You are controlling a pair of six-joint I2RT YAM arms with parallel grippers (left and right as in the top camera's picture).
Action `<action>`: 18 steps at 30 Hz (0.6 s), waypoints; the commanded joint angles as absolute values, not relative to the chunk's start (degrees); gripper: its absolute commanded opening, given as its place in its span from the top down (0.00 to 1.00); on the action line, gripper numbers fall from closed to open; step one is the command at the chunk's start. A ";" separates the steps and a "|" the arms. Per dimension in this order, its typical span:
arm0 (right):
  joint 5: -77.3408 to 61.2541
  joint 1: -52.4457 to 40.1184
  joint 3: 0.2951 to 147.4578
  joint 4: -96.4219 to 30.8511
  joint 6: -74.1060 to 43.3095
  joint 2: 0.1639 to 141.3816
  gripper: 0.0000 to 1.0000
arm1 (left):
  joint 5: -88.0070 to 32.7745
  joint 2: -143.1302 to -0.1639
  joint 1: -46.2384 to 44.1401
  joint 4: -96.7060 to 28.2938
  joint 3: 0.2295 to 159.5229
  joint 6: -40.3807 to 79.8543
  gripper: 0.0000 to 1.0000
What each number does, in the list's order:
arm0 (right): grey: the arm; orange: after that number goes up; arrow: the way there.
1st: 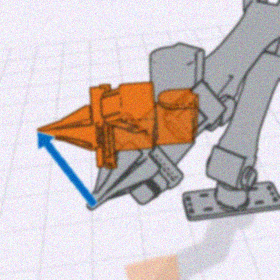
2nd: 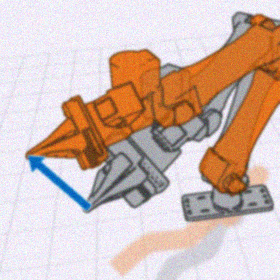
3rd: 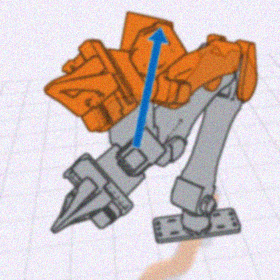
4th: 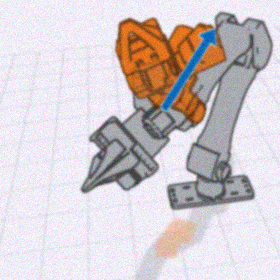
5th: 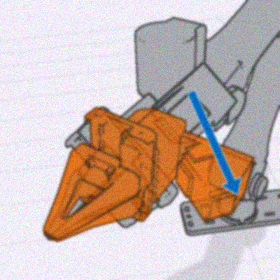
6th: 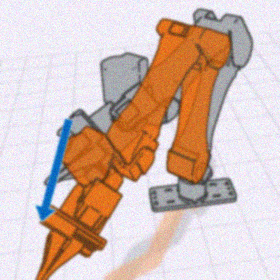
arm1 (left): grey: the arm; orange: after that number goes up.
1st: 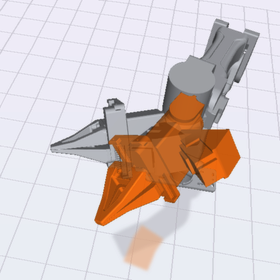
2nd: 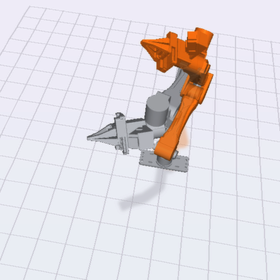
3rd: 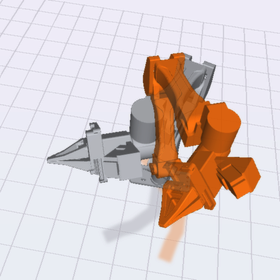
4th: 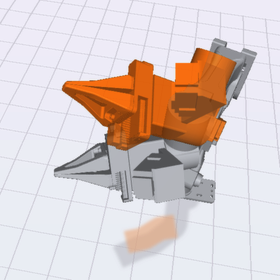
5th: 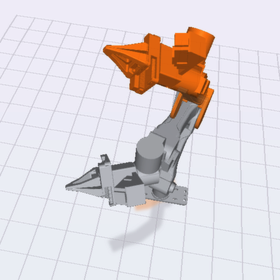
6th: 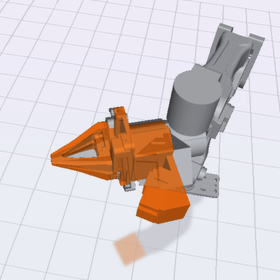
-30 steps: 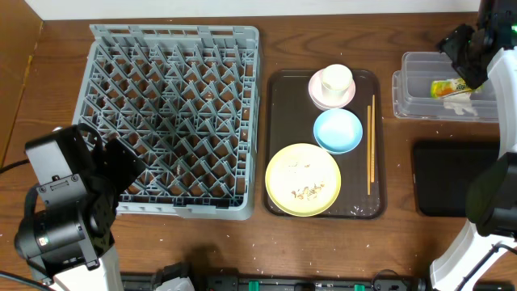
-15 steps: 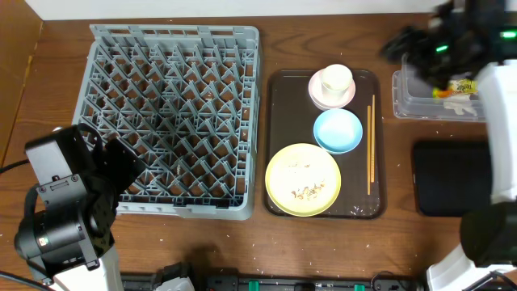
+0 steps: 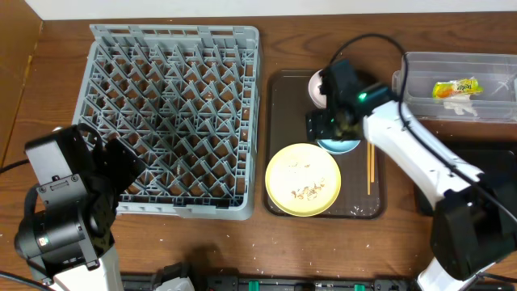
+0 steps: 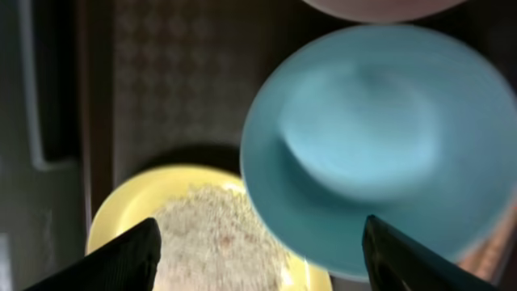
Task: Sort waste into correct bins and load items into the dishwasher
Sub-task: 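Grasp the light-blue bowl rim with the right gripper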
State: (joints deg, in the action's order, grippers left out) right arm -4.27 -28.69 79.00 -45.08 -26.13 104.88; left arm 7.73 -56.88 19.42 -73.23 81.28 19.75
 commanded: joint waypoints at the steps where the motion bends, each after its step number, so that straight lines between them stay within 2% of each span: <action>1: 1.34 -29.98 75.42 -39.94 -30.63 105.14 0.24 | 8.38 -56.95 19.70 -73.38 81.97 20.47 0.02; 3: 1.72 -30.06 74.24 -36.69 -30.65 105.14 0.31 | 8.40 -56.95 19.70 -73.36 81.97 20.47 0.02; 4: 1.69 -30.06 73.95 -35.53 -30.70 105.14 0.46 | 8.38 -56.95 19.70 -73.36 81.97 20.47 0.02; 5: 1.61 -30.06 73.84 -34.70 -30.61 105.25 0.47 | 8.38 -56.95 19.70 -73.38 81.97 20.47 0.02; 10: -1.65 -30.09 74.67 -36.51 -29.39 105.51 0.41 | 8.38 -56.95 19.70 -73.36 81.97 20.47 0.02; 14: -5.37 -30.06 76.77 -39.33 -27.99 105.58 0.28 | 8.38 -56.95 19.70 -73.36 81.97 20.47 0.02; 18: -6.74 -30.06 83.00 -47.51 -26.41 106.52 0.27 | 8.38 -56.95 19.70 -73.38 81.97 20.47 0.02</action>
